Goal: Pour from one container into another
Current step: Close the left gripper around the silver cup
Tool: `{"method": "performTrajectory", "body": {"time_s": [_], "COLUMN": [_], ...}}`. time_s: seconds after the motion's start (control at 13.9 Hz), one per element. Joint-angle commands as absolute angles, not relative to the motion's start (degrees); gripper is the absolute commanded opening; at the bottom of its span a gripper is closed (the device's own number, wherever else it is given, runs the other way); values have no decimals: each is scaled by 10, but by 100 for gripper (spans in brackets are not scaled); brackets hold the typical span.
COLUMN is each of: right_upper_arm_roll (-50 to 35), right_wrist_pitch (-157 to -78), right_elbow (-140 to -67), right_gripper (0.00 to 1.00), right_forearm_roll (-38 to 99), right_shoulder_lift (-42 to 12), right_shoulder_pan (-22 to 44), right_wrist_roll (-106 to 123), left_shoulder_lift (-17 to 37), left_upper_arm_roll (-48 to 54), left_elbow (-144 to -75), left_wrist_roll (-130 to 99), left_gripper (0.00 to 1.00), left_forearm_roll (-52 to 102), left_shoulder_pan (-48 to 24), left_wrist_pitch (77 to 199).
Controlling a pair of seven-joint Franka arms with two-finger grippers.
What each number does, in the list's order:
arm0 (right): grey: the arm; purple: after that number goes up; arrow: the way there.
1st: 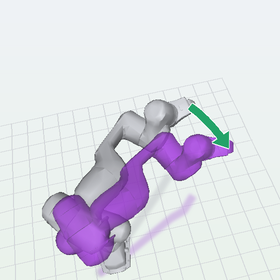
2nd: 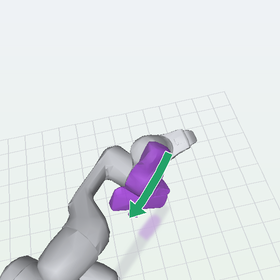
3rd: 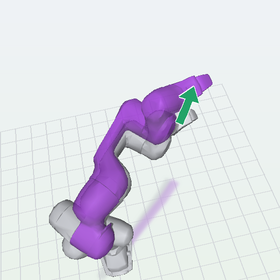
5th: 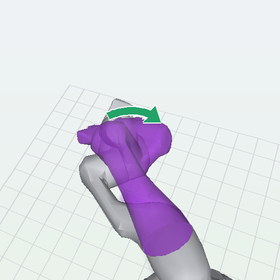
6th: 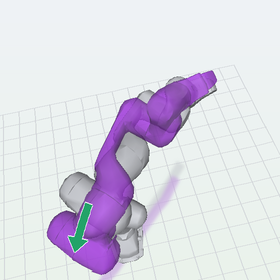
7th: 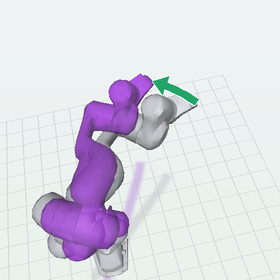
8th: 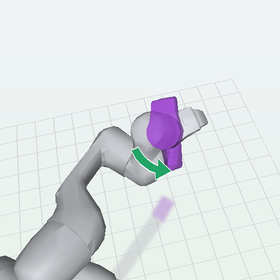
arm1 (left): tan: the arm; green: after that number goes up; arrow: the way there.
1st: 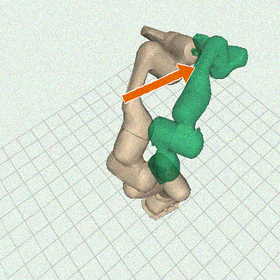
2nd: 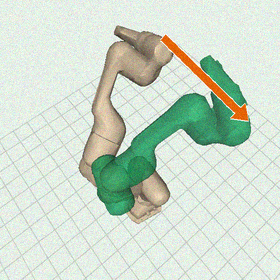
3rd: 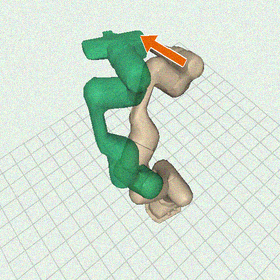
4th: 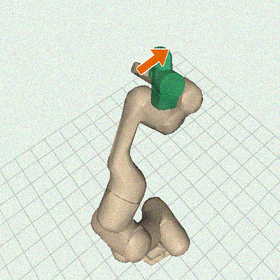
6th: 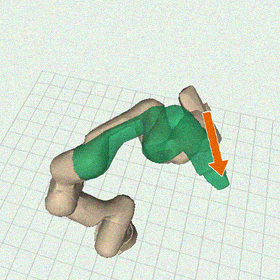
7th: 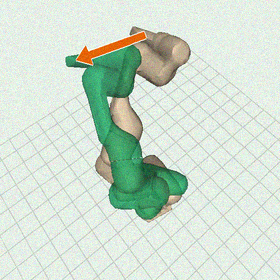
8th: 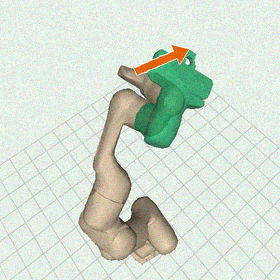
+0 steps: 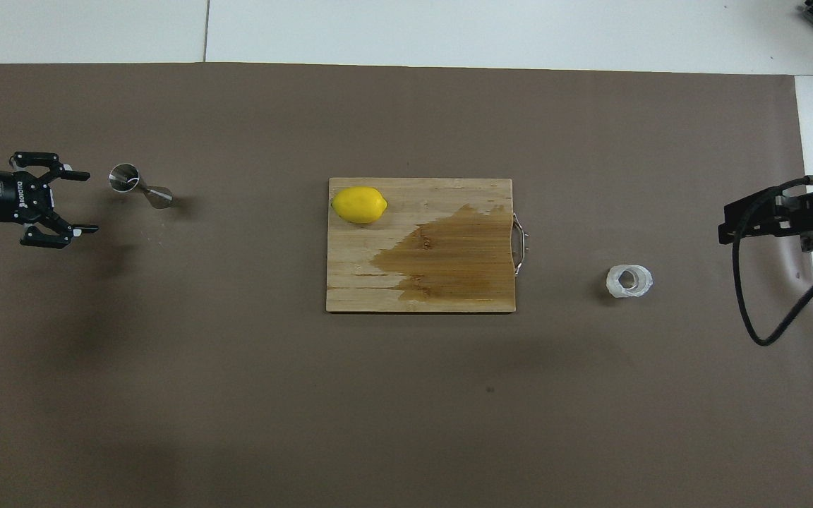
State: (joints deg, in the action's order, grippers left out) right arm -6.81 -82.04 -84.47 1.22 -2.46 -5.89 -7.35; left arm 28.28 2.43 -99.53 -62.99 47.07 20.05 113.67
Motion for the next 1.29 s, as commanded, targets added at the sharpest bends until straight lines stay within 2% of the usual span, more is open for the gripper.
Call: {"method": "performTrajectory", "body": {"time_s": [0.0,0.57,0.86,1.22], "right_upper_arm_roll": [-72,-72,-72,-72], "right_wrist_pitch": [-817,-817,-817,-817], "right_elbow": [-855,-855,-856,-856], "right_gripper": [100,100,100,100], "right_forearm_roll": [25,25,25,25], "right_shoulder_lift": [-15,-15,-15,-15], "right_shoulder_pan": [-67,-67,-67,-67], "right_wrist_roll": [-80,-80,-80,-80], "left_shoulder_lift": [280,279,272,272], "left_upper_arm_roll": [33,43,43,43], "left_elbow": [-991,-1005,-1047,-1061], "left_wrist_roll": [-593,-512,-512,-512], "left_gripper": [100,100,100,100], "left_forearm_roll": [496,572,605,635], "left_shoulder_pan": [199,187,181,182], "left_wrist_pitch": [1114,1123,1156,1161]}}
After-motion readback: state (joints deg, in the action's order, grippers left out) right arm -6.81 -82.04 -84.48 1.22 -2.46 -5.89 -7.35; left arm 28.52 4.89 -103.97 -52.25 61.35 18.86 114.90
